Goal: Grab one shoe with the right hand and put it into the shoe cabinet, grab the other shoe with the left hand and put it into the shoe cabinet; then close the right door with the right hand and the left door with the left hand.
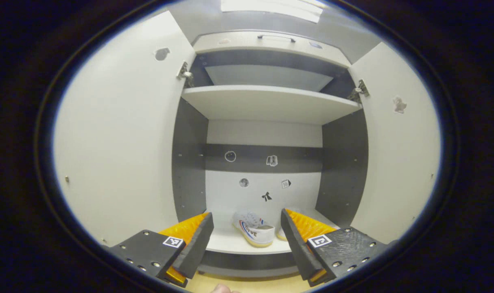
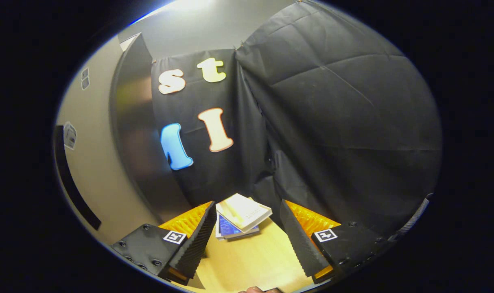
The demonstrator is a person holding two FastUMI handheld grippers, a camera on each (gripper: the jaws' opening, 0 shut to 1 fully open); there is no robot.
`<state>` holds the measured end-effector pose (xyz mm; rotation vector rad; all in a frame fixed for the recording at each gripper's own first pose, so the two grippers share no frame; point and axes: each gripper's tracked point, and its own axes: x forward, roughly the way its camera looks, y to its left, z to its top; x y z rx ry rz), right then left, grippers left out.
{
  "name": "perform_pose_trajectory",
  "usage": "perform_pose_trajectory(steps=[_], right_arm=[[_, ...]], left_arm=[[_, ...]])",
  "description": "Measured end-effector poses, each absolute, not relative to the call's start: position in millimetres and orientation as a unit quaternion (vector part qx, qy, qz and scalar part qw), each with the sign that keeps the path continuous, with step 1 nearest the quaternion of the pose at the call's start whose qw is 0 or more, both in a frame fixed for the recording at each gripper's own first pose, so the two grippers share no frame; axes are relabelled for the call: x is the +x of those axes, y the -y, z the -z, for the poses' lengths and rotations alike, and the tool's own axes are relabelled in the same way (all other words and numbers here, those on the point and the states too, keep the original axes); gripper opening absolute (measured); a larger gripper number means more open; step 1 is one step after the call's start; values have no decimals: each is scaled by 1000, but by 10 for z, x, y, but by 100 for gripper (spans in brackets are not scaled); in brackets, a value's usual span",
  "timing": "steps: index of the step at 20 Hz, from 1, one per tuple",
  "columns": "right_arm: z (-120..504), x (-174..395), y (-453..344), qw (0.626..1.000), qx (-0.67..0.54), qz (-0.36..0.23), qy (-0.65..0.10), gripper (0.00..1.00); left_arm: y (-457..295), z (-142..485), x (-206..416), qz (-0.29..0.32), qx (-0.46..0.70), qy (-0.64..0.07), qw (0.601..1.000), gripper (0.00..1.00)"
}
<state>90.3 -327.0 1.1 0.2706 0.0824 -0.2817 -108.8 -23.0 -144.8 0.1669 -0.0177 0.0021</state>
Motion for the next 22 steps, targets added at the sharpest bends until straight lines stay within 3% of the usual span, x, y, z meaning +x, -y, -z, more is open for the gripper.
perform_pose_trajectory(steps=[4, 5, 6, 8, 9, 10, 13, 14, 15, 22], right_arm=[[-279, 913, 3050, 984, 148, 100, -30, 95], [-362, 911, 3012, 985, 147, 92, -22, 98], [-431, 897, 2961, 986, 146, 85, -14, 93], [-572, 871, 2820, 988, 139, 65, -1, 98], [-623, 855, 2746, 989, 136, 54, 3, 92], [-666, 835, 2667, 990, 132, 43, 6, 98], [-823, 770, 2360, 993, 117, -1, 17, 98], [-876, 734, 2269, 993, 111, -14, 23, 92], [-916, 713, 2193, 994, 104, -23, 27, 98], [-997, 607, 2038, 998, 64, -9, 20, 97]], left_arm=[[127, 1749, -1654, -32, 110, -12, 993, 93], [101, 1894, -1771, -37, 101, -23, 994, 93], [74, 2024, -1863, -43, 91, -30, 995, 94], [-19, 2196, -2028, -67, 82, -35, 994, 96], [-56, 2263, -2084, -77, 77, -38, 993, 95], [-68, 2345, -2129, -81, 69, -43, 993, 94], [-86, 2494, -2166, -73, 47, -64, 994, 94], [-107, 2515, -2170, -72, 44, -66, 994, 93], [-116, 2514, -2167, -71, 42, -68, 994, 94], [-251, 2508, -2207, -53, 38, -75, 995, 94]])
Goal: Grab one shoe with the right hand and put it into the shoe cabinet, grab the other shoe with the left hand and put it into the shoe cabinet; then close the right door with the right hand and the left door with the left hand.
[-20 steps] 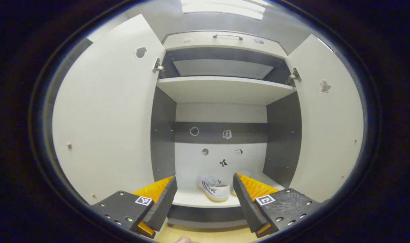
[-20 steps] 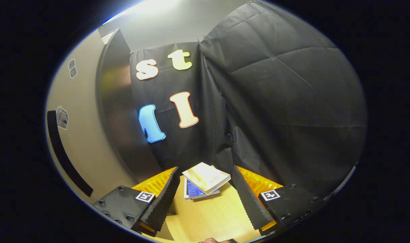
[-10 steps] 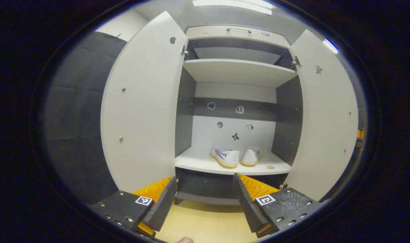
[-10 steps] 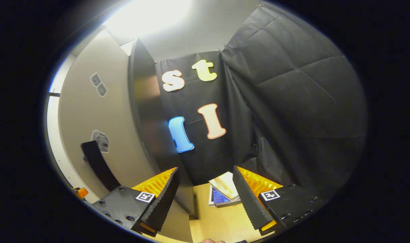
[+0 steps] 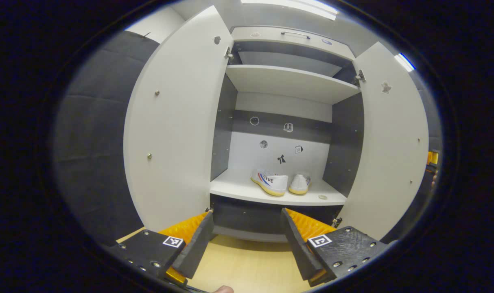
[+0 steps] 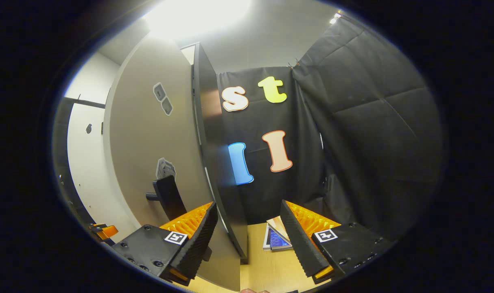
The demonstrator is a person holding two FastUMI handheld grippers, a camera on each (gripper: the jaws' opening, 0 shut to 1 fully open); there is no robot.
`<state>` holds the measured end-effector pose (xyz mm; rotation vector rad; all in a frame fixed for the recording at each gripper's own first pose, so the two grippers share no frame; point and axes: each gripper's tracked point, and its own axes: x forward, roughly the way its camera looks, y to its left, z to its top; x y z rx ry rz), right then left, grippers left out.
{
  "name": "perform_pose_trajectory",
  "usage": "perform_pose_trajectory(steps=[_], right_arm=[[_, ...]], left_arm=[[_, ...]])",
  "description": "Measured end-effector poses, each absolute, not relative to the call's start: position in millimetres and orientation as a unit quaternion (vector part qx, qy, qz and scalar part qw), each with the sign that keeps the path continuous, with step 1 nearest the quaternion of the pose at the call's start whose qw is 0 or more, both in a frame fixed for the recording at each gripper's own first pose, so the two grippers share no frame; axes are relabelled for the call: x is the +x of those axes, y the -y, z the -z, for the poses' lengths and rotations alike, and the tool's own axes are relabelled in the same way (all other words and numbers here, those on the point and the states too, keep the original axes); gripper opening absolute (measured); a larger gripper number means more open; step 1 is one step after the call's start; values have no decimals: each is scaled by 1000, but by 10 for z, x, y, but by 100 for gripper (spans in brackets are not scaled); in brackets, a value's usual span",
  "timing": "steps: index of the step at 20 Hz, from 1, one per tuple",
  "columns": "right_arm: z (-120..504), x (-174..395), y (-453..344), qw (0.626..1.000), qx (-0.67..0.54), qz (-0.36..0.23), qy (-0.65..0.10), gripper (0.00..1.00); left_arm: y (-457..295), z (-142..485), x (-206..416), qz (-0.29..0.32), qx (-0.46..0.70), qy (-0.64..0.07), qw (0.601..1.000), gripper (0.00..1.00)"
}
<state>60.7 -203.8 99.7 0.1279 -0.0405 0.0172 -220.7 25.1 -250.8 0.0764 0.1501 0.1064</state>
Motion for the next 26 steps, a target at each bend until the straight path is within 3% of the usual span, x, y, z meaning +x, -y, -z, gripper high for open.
perform_pose_trajectory(steps=[5, 16, 22, 26], right_arm=[[-1053, 514, 1937, 999, 7, 34, 20, 97], [-965, 542, 969, 998, 53, 19, 2, 97], [-768, 724, 408, 997, 70, 13, 4, 98], [-570, 660, 321, 996, 90, 20, -11, 98]], left_arm=[[-383, 2559, -2215, -31, 27, -87, 995, 95], [-799, 2536, -2512, 18, 9, -115, 993, 94], [-1257, 2408, -2749, 9, 5, -99, 995, 94], [-1806, 2270, -2874, -32, 18, -76, 996, 94]])
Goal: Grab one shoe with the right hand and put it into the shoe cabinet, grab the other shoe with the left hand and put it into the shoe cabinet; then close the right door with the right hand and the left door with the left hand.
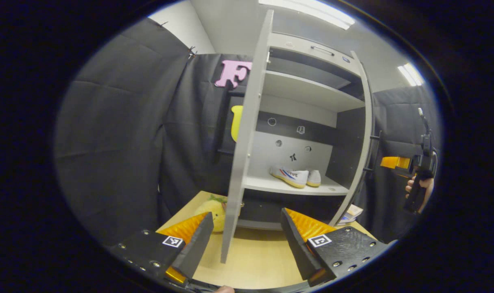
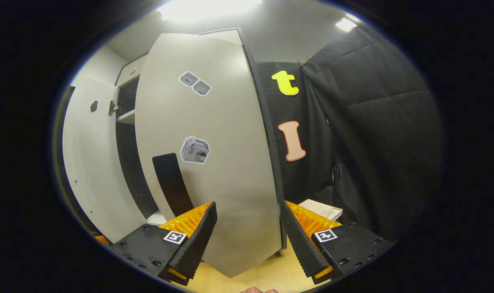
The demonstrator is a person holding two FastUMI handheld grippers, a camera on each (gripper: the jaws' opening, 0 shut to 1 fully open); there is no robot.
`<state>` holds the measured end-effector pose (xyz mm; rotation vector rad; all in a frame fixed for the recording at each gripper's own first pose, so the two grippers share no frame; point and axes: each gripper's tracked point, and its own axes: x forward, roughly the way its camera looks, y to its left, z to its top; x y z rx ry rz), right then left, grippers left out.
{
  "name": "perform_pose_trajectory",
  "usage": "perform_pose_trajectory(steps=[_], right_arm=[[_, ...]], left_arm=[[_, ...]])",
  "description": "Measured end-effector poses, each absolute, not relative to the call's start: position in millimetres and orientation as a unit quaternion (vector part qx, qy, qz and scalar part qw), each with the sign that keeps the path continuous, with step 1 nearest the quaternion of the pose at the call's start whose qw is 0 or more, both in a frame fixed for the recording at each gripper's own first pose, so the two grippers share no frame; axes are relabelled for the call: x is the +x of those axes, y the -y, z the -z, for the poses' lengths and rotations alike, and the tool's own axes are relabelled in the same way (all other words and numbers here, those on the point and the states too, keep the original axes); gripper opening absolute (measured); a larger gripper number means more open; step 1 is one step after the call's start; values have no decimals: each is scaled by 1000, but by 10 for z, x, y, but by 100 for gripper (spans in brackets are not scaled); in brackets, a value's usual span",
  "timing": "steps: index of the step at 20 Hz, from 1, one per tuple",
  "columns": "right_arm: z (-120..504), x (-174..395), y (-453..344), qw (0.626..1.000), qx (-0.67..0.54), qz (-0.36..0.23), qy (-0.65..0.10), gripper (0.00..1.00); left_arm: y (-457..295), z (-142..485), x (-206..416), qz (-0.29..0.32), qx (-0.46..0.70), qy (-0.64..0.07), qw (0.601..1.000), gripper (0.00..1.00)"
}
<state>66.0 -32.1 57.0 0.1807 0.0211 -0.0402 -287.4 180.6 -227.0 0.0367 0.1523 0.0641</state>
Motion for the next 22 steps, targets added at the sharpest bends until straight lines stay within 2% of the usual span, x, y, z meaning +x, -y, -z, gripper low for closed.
perform_pose_trajectory(steps=[5, 8, 9, 15, 22], right_arm=[[-409, 496, 406, 995, 91, 37, -18, 98], [-360, 444, 376, 995, 87, 42, -22, 98], [-356, 421, 368, 995, 84, 43, -21, 98], [-122, 263, 348, 995, 72, 52, -46, 98], [-20, 138, 462, 993, 70, 79, -52, 98]], left_arm=[[-2529, 1867, -2975, -96, 31, -31, 994, 93], [-2830, 1548, -2918, -111, 32, -7, 993, 93], [-2890, 1472, -2870, -107, 26, -5, 994, 96], [-3120, 997, -2397, -68, -20, 25, 997, 93], [-2885, 862, -1929, -16, 32, 22, 999, 94]])
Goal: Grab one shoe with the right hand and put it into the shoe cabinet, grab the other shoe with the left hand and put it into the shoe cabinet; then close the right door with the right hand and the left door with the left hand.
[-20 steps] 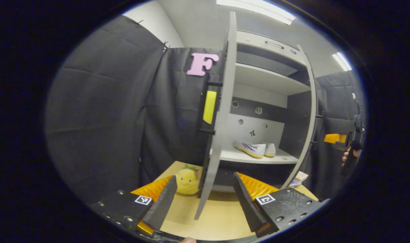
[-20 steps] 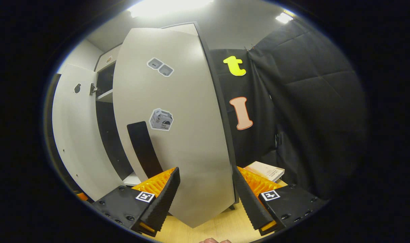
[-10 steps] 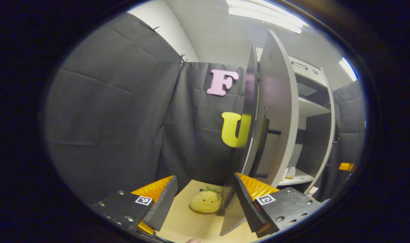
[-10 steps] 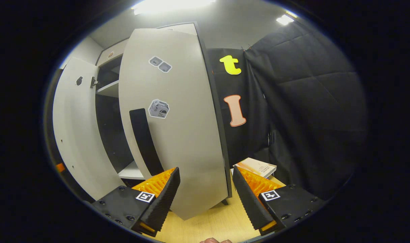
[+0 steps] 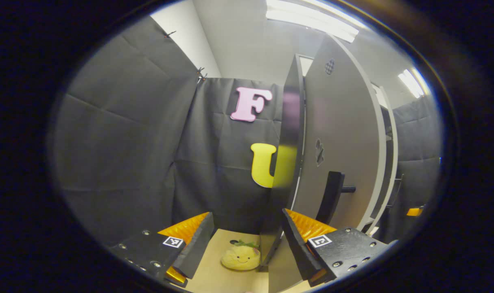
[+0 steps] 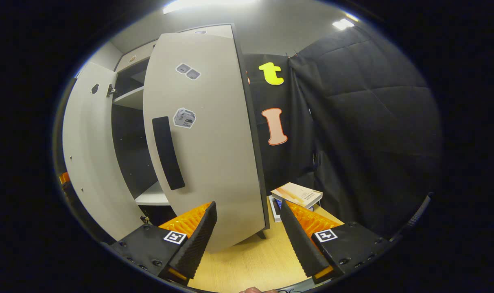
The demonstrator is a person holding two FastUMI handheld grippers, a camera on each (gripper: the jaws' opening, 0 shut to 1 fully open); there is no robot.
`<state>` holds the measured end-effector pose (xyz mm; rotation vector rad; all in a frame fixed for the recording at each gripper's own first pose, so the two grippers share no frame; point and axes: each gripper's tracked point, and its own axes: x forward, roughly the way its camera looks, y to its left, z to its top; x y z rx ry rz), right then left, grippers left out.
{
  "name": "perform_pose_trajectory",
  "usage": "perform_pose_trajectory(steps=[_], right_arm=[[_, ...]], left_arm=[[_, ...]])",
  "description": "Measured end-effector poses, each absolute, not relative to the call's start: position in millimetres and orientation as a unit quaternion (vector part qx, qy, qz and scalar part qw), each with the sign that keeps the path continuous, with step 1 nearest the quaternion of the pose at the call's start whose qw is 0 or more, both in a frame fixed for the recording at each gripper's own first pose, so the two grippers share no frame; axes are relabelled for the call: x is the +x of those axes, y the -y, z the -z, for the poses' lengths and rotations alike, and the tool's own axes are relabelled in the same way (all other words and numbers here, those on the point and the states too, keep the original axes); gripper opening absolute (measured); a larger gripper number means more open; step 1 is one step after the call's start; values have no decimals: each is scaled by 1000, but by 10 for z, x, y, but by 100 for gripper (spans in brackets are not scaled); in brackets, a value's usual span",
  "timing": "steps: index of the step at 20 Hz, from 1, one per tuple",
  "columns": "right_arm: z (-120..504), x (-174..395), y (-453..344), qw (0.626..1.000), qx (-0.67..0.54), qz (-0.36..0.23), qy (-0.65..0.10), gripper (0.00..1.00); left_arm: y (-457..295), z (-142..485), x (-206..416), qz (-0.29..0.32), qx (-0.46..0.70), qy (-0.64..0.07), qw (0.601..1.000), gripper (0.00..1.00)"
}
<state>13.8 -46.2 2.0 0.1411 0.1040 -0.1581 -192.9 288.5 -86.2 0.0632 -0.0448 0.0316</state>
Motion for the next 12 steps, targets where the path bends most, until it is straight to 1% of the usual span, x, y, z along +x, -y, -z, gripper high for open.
perform_pose_trajectory(steps=[1, 2, 3, 5, 9, 12], right_arm=[[-9, 130, 483, 993, 72, 81, -53, 98], [-5, 119, 522, 992, 74, 85, -54, 98], [-5, 111, 554, 992, 77, 89, -53, 98], [-25, 103, 609, 991, 80, 93, -48, 98], [70, 160, 631, 992, 66, 87, -59, 98], [116, 245, 593, 992, 72, 75, -67, 98]], left_arm=[[-2822, 899, -1882, -13, 23, 20, 999, 94], [-2827, 883, -1892, -28, 23, 23, 999, 94], [-2837, 856, -1857, -29, 20, 33, 999, 93], [-2793, 824, -1838, -22, 13, 34, 999, 92], [-2715, 906, -1799, -4, -1, 11, 1000, 93], [-2510, 1018, -1783, 16, -27, -6, 999, 94]])
